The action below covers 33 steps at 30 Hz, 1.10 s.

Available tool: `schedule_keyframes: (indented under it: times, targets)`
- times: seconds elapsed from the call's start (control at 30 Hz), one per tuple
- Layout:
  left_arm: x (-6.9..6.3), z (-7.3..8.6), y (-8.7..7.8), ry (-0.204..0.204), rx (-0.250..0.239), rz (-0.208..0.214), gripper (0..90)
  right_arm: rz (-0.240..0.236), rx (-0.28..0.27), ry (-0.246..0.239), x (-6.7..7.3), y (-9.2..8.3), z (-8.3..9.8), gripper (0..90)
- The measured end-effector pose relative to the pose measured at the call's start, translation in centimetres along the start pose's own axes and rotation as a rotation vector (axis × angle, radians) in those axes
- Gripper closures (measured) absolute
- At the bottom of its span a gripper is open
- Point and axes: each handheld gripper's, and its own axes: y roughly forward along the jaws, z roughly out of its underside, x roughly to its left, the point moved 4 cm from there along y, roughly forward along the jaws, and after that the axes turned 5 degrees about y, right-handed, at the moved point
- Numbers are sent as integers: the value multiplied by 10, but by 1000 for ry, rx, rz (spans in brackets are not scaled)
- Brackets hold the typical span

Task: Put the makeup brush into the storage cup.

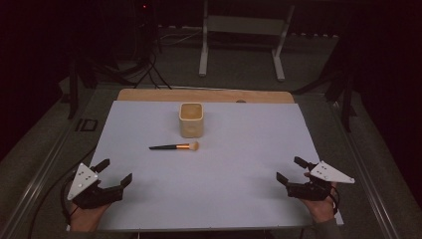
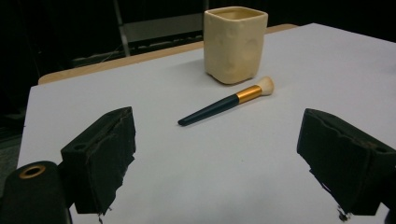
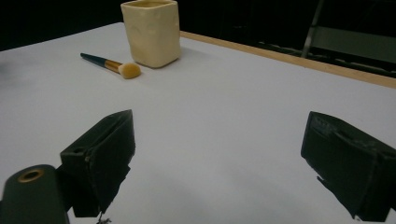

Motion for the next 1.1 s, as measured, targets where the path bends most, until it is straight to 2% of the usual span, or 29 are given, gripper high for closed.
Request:
schedule_keyframes:
  times: [0.07,0.33,0.77,1.1]
  targets:
    - [-1,0,-1,6,2,-7,127,2,0,4,-1,0,0,99]
    - [0,0,-1,0,-7,7,133,-9,6,-3,0,1,-1,99]
    - [-6,0,-1,9,-4,14,136,0,-3,-1,-1,0,-2,99]
    - [-8,-6,2,12,-10,42,139,4,3,-3,-1,0,-2,99]
